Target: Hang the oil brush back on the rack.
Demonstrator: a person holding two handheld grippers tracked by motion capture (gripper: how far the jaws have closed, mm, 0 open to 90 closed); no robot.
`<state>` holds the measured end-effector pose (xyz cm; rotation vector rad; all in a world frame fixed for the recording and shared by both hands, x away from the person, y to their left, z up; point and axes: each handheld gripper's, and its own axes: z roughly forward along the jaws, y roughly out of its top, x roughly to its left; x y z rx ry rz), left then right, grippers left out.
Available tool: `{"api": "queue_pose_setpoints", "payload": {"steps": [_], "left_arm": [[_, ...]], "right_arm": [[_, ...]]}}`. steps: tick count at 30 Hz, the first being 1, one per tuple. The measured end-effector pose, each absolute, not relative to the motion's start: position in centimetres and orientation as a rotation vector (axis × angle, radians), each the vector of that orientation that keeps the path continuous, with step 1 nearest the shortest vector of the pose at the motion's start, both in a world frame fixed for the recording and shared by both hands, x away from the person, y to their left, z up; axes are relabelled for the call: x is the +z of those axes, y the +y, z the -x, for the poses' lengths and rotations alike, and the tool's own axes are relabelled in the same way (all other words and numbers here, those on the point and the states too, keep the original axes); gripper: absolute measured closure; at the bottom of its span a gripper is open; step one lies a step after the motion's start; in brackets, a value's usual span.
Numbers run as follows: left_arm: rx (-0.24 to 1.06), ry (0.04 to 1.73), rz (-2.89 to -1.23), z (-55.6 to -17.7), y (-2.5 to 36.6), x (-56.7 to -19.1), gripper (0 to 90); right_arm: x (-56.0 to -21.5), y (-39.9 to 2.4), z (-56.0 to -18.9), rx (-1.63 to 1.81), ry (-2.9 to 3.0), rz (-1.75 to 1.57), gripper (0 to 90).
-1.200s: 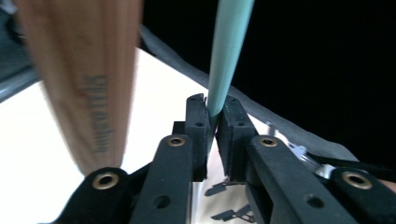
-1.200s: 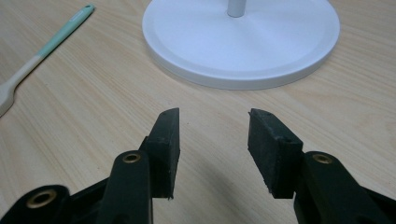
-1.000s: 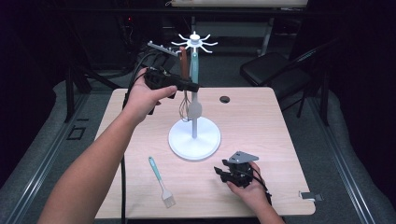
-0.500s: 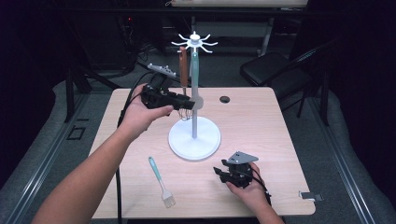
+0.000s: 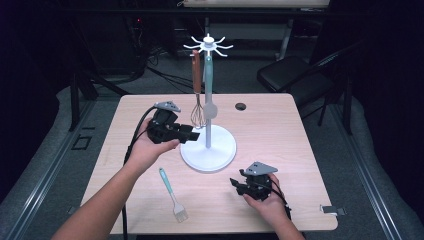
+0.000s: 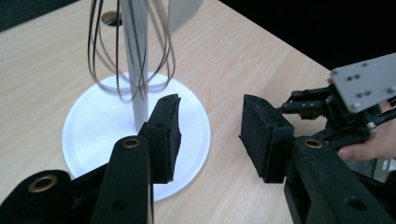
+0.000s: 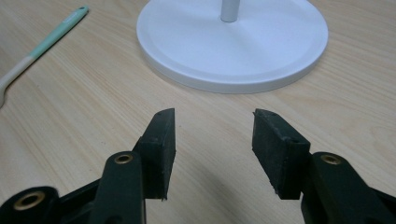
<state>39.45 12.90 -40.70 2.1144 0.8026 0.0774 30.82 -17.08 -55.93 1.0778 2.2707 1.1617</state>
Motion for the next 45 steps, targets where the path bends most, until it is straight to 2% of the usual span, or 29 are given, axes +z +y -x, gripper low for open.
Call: {"api": "queue_pose_setpoints", "payload": {"steps": [7,15,22,33,42,45], "left_arm": [[0.06,0.859,-2.102,-38.9,14.4,-44.3,56.5],[0.113,0.905,-2.037,-36.3,16.0,-47.3,53.6],[0.06,0.97,-1.965,-35.1,17.9,-49.8,52.4],[0.079,1.009,-1.964,-34.4,19.0,-51.9,52.1],[0.057,1.012,-1.935,-34.1,19.0,-51.9,51.1],[0.062,1.012,-1.934,-34.1,19.0,-52.0,51.0]], "right_arm": [[-56.0,-17.2,-30.9,1.147,2.272,-1.08,49.4],[-55.8,-17.0,-31.0,1.177,2.265,-1.076,48.8],[-55.2,-16.2,-31.0,1.173,2.289,-1.058,46.7],[-53.9,-16.9,-31.5,1.212,2.302,-1.114,55.2],[-49.6,-18.6,-32.3,1.251,2.202,-1.054,67.2],[-47.2,-18.8,-32.8,1.286,2.173,-1.01,74.4]]}}
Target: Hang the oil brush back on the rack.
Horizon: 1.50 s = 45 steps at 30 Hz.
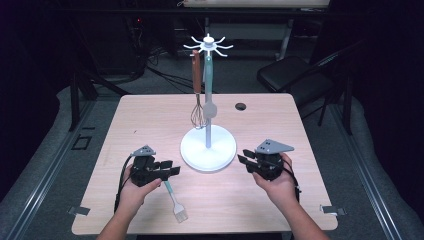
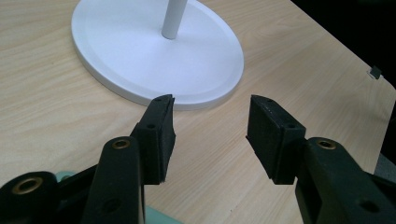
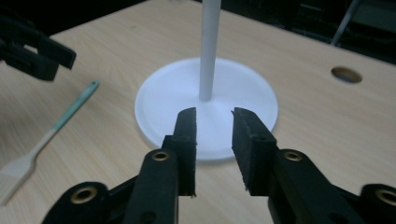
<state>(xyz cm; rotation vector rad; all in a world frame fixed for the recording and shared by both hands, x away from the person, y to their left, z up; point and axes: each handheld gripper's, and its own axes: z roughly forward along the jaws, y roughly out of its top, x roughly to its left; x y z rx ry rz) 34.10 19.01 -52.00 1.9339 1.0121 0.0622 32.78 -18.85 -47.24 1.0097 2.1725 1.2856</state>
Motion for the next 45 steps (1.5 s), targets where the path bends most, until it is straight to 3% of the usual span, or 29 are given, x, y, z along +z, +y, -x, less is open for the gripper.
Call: {"api": "queue_pose_setpoints", "payload": {"steps": [5,36,45], "left_arm": [[0.06,1.019,-1.926,-34.1,19.2,-52.0,50.3],[0.06,1.018,-1.915,-34.2,19.5,-52.1,50.0],[0.06,1.013,-1.915,-34.3,19.4,-52.1,50.2]], "right_arm": [[-43.8,-19.3,-33.7,1.378,2.119,-0.971,90.0],[-28.1,-16.4,-40.2,1.591,1.831,-0.864,90.0],[-26.7,-15.4,-40.9,1.584,1.817,-0.84,90.0]]}}
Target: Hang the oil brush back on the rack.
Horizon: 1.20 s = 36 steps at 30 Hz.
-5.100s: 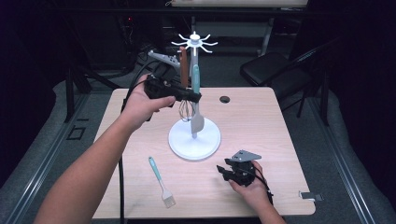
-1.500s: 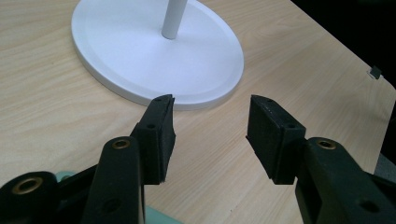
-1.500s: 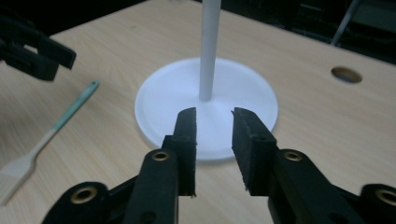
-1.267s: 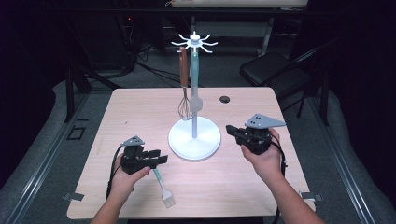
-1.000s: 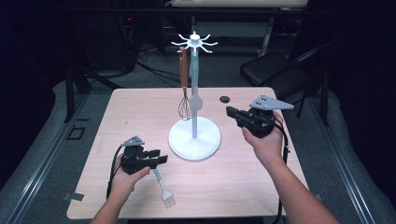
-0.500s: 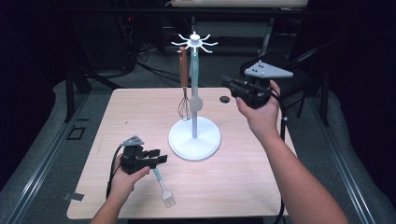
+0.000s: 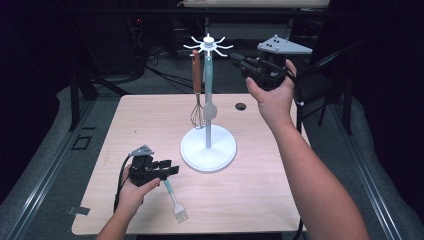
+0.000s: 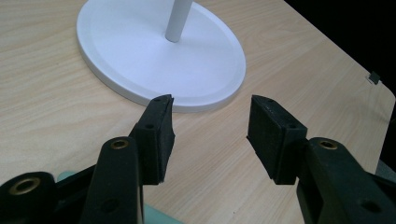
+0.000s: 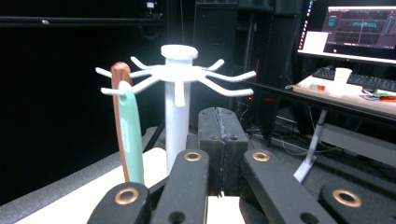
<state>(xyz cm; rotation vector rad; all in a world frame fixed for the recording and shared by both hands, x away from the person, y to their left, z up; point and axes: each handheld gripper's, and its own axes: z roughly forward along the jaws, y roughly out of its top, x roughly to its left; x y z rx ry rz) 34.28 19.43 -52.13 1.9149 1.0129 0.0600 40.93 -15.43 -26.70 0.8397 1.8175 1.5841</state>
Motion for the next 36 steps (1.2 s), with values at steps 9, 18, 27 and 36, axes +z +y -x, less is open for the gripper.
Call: {"api": "queue_pose_setpoints", "payload": {"steps": [9,18,27,36], "left_arm": [[0.056,1.023,-1.911,-34.3,19.5,-52.1,50.4],[0.059,1.022,-1.911,-34.4,19.6,-52.2,50.5],[0.064,1.025,-1.904,-34.4,19.7,-52.2,51.0],[0.063,1.025,-1.913,-34.5,19.7,-52.2,51.1]], "right_arm": [[-25.8,-14.9,-40.6,1.612,1.813,-0.808,90.0],[-25.7,-14.0,-39.9,1.623,1.832,-0.777,90.0],[-25.8,-12.9,-39.5,1.64,1.847,-0.751,90.0],[-25.7,-12.1,-39.4,1.641,1.855,-0.736,90.0]]}}
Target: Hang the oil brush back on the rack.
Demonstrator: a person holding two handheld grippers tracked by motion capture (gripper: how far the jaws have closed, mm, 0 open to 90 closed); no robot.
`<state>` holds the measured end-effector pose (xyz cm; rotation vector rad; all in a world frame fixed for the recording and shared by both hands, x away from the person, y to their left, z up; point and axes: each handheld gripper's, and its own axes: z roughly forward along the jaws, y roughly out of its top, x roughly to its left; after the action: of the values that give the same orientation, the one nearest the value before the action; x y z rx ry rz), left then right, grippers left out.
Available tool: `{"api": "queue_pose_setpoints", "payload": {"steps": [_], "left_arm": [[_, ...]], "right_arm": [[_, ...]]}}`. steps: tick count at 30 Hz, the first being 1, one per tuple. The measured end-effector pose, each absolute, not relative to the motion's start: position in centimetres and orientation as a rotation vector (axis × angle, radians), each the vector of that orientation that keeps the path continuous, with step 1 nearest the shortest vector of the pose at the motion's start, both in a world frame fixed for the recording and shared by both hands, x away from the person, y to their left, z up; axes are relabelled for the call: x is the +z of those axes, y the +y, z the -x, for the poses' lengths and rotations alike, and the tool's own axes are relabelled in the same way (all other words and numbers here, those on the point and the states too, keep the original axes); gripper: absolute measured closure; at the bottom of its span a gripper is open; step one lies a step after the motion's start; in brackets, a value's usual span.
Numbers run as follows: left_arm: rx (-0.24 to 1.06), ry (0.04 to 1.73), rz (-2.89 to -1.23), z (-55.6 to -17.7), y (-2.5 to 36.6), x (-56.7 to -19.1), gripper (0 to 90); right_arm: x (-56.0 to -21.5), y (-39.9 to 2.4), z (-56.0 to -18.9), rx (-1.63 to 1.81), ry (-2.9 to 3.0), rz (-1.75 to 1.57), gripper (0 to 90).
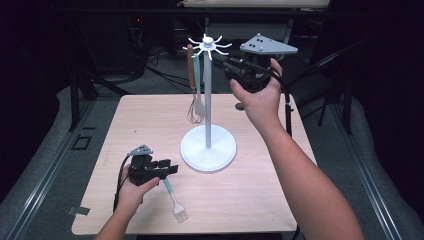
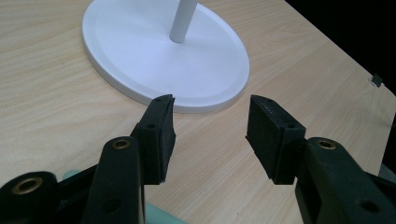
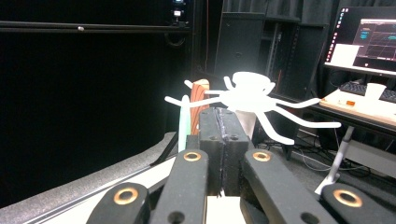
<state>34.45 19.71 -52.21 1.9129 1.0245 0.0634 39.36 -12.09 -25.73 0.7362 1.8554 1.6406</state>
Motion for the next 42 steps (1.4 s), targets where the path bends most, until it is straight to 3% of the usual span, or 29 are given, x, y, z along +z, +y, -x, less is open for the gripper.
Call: {"api": "queue_pose_setpoints", "payload": {"steps": [9,18,39,42], "left_arm": [[0.063,1.026,-1.905,-34.5,19.8,-52.2,51.2],[0.069,1.041,-1.899,-34.5,20.2,-52.1,51.2],[0.096,1.08,-1.889,-34.8,21.2,-52.3,51.2],[0.1,1.09,-1.886,-34.8,21.2,-52.4,51.2]], "right_arm": [[-25.9,-11.5,-39.1,1.636,1.87,-0.715,88.2],[-28.0,-11.4,-37.6,1.604,1.855,-0.726,79.6],[-42.7,-12.8,-33.6,1.389,2.119,-0.812,60.1],[-44.3,-12.8,-33.0,1.358,2.159,-0.83,61.2]]}}
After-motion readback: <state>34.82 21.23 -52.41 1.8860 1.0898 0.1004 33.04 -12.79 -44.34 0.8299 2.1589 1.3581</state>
